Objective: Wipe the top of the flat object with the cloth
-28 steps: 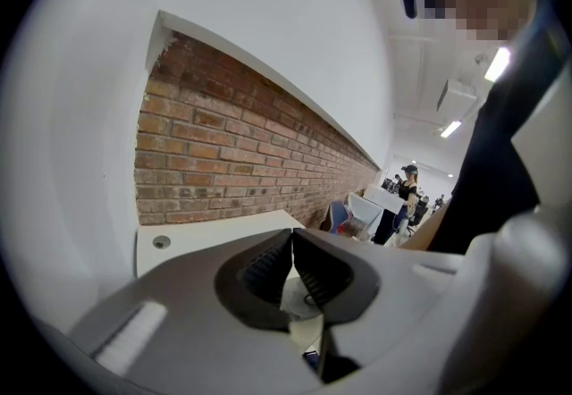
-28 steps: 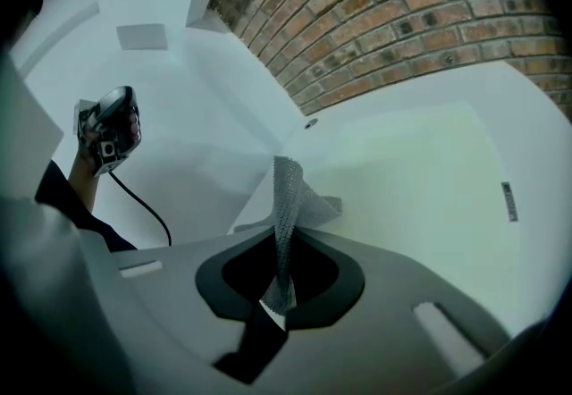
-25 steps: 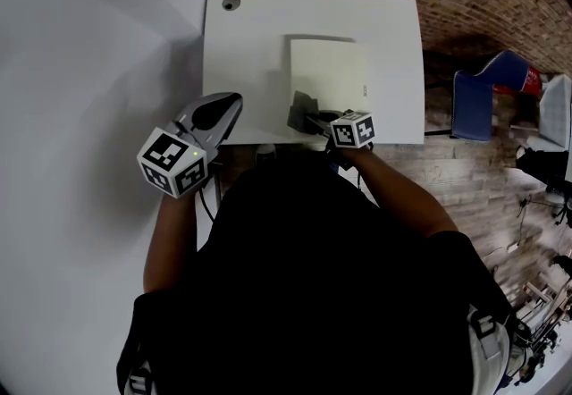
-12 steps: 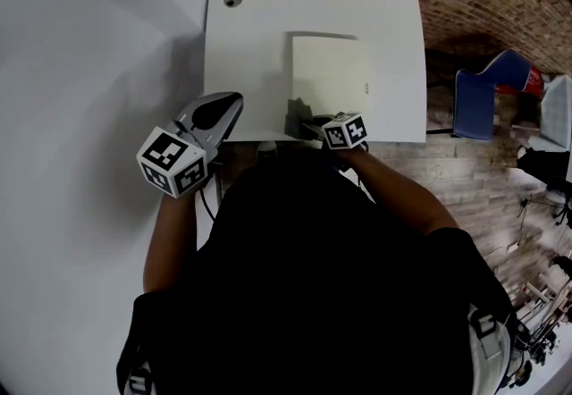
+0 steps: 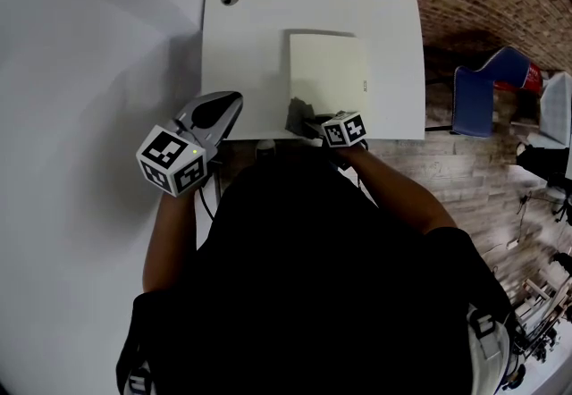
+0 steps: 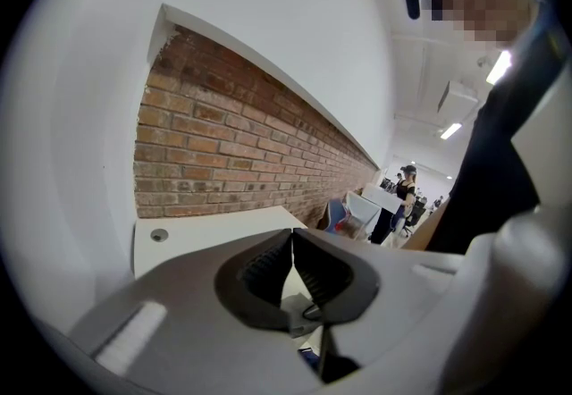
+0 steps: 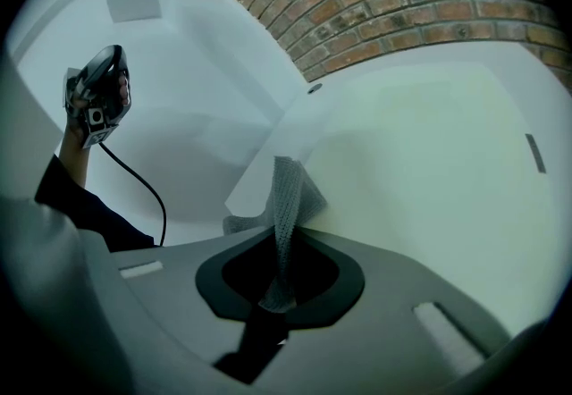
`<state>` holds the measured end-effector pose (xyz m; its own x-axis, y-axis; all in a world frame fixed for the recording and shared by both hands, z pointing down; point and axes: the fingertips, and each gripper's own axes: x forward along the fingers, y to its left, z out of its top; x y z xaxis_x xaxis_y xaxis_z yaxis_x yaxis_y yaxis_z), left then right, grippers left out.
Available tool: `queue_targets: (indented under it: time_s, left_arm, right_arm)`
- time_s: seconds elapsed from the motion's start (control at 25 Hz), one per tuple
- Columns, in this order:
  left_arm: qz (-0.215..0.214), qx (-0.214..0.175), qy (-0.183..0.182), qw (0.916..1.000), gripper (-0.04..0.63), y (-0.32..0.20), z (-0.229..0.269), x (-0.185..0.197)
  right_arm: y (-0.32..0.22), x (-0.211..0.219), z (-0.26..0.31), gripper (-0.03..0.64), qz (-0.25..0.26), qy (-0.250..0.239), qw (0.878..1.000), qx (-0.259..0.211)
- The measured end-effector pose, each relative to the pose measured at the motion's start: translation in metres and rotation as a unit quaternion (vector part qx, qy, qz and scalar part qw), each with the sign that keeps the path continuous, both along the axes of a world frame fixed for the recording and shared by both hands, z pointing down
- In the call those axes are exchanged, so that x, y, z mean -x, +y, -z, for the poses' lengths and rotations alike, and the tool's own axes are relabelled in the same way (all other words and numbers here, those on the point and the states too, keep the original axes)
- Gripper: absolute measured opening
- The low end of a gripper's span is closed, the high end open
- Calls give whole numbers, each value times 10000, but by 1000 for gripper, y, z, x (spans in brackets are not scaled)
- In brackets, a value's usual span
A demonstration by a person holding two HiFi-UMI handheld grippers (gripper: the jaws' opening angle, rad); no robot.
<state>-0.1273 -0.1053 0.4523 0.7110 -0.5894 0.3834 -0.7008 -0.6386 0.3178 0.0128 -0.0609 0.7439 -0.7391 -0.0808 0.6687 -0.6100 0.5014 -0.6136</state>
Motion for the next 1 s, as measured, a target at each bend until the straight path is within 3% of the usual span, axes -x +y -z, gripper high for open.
queue_targets:
  time_s: [1.0]
  left_arm:
    - [-245,35,33,9997,2,-10,-6,-23]
  right_arm:
    - [-16,-80,-13,14,-501,431,9977,-170]
